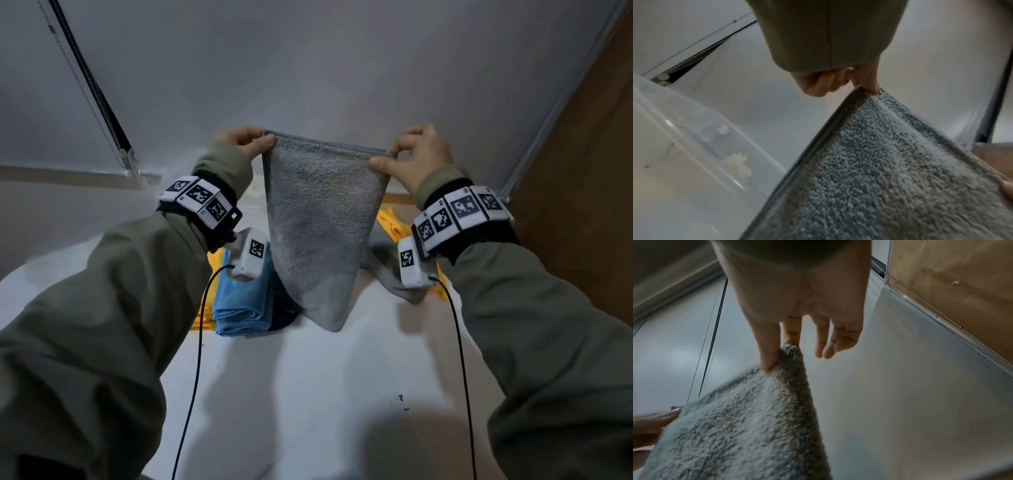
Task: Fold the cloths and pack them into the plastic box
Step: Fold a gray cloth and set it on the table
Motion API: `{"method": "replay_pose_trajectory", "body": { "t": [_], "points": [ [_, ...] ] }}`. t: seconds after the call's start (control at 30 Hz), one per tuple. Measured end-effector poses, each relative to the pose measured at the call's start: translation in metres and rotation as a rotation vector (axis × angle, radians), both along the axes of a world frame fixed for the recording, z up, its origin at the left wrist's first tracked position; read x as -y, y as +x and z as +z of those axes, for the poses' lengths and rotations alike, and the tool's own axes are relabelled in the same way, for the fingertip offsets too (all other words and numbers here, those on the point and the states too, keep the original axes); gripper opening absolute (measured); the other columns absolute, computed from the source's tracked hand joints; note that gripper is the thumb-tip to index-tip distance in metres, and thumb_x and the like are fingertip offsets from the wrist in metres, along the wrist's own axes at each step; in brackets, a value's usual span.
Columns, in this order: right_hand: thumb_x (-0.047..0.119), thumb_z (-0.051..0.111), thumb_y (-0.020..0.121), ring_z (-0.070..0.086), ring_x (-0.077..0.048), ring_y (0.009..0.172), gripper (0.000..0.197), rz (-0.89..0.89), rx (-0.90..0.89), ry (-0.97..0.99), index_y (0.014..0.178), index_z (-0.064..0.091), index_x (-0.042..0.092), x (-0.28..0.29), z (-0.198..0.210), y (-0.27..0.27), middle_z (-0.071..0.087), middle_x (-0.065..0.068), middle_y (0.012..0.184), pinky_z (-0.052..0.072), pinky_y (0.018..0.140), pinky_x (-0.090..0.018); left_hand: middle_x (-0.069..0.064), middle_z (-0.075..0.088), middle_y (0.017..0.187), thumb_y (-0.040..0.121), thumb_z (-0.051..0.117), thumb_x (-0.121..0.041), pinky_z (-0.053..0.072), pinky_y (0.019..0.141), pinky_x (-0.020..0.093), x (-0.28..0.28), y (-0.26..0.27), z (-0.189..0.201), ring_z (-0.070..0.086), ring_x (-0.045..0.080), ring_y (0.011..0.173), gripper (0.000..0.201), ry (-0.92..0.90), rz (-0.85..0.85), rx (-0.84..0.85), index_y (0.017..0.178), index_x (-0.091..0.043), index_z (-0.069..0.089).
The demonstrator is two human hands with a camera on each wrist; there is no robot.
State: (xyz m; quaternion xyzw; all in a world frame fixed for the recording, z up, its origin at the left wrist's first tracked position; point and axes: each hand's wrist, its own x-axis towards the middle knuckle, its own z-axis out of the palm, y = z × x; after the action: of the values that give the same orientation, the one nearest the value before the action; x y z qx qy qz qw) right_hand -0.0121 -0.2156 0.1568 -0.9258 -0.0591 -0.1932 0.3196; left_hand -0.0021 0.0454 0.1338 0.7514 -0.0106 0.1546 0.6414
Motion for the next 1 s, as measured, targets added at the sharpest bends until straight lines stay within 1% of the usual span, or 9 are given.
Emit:
{"method": "replay_pose_trajectory", "body": {
  "t": [0.1, 0.17, 0.23, 0.37, 0.57, 0.67, 0.77, 0.87, 1.0],
  "points": [
    [0.03, 0.07, 0.081, 0.059, -0.005, 0.055, 0.026, 0.013, -0.113, 0.114, 0.069, 0.051, 0.017, 0.002, 0.002, 0.004, 0.059, -0.003, 0.075, 0.046, 0.056, -0.019, -0.001, 0.052, 0.055, 0.092, 0.053, -0.015, 0.037, 0.036, 0.017, 0.008, 0.001, 0.002, 0.044, 0.008, 0.037, 0.018, -0.021, -0.087, -0.038, 0.075, -0.02, 0.056],
    [0.019, 0.068, 0.084, 0.056, -0.006, 0.039, 0.026, 0.048, -0.158, 0.338, 0.067, 0.047, 0.017, -0.001, 0.0, 0.007, 0.06, -0.006, 0.066, 0.047, 0.043, -0.021, 0.003, 0.058, 0.055, 0.096, 0.045, -0.012, 0.04, 0.035, 0.018, 0.017, 0.001, 0.005, 0.05, 0.011, 0.032, 0.021, -0.089, -0.148, -0.069, 0.076, -0.017, 0.049],
    [0.01, 0.065, 0.086, 0.06, -0.008, 0.042, 0.026, 0.056, -0.148, 0.543, 0.069, 0.046, 0.017, -0.002, 0.0, 0.01, 0.06, -0.005, 0.068, 0.055, 0.049, -0.026, 0.007, 0.061, 0.069, 0.098, 0.04, -0.012, 0.048, 0.043, 0.023, 0.026, 0.002, 0.008, 0.058, 0.01, 0.039, 0.022, -0.122, -0.171, -0.085, 0.077, -0.019, 0.044],
    [0.012, 0.069, 0.082, 0.064, -0.016, 0.074, 0.025, 0.008, 0.004, 0.583, 0.068, 0.054, 0.026, 0.006, 0.004, 0.017, 0.059, 0.005, 0.074, 0.058, 0.08, -0.034, -0.001, 0.062, 0.072, 0.098, 0.038, -0.011, 0.05, 0.057, 0.023, 0.035, 0.006, 0.019, 0.062, 0.007, 0.061, 0.025, -0.114, -0.189, -0.006, 0.076, -0.022, 0.04],
    [0.022, 0.073, 0.074, 0.048, -0.004, 0.061, 0.029, 0.066, 0.109, 0.523, 0.057, 0.051, 0.025, 0.018, 0.015, -0.001, 0.05, 0.008, 0.062, 0.042, 0.061, -0.012, -0.006, 0.05, 0.069, 0.084, 0.056, -0.024, 0.042, 0.058, 0.017, 0.027, 0.002, 0.026, 0.048, 0.005, 0.061, 0.012, -0.025, -0.201, 0.072, 0.074, -0.023, 0.05],
    [0.012, 0.07, 0.078, 0.048, -0.001, 0.053, 0.031, 0.187, -0.05, 0.591, 0.056, 0.048, 0.021, 0.019, 0.012, -0.013, 0.05, 0.01, 0.054, 0.043, 0.052, -0.015, -0.015, 0.055, 0.055, 0.069, 0.056, -0.02, 0.044, 0.062, 0.019, 0.02, -0.004, 0.019, 0.052, 0.002, 0.06, 0.008, -0.139, -0.284, -0.007, 0.068, -0.019, 0.048],
    [0.003, 0.064, 0.081, 0.043, 0.001, 0.035, 0.029, 0.281, -0.286, 0.608, 0.059, 0.049, 0.016, 0.02, 0.001, -0.02, 0.048, 0.011, 0.037, 0.034, 0.038, -0.011, -0.007, 0.05, 0.048, 0.068, 0.054, -0.015, 0.046, 0.052, 0.02, 0.019, -0.013, 0.002, 0.047, 0.01, 0.046, 0.006, -0.208, -0.408, -0.194, 0.062, -0.018, 0.052],
    [-0.006, 0.058, 0.082, 0.048, -0.001, 0.035, 0.026, 0.414, -0.533, 0.584, 0.062, 0.056, 0.011, 0.024, -0.022, -0.02, 0.055, 0.007, 0.041, 0.036, 0.037, -0.012, -0.006, 0.054, 0.05, 0.069, 0.057, -0.016, 0.046, 0.043, 0.018, 0.02, -0.022, -0.028, 0.049, 0.011, 0.04, 0.015, -0.053, -0.498, -0.377, 0.055, -0.02, 0.062],
    [-0.008, 0.055, 0.084, 0.05, 0.001, 0.038, 0.022, 0.422, -0.899, 0.278, 0.07, 0.054, 0.009, 0.024, -0.075, -0.019, 0.057, 0.007, 0.045, 0.038, 0.037, -0.012, -0.005, 0.057, 0.048, 0.083, 0.056, 0.0, 0.042, 0.037, 0.013, 0.026, -0.036, -0.096, 0.049, 0.006, 0.034, 0.02, 0.09, -0.577, -0.621, 0.071, -0.015, 0.059]
  ]
}}
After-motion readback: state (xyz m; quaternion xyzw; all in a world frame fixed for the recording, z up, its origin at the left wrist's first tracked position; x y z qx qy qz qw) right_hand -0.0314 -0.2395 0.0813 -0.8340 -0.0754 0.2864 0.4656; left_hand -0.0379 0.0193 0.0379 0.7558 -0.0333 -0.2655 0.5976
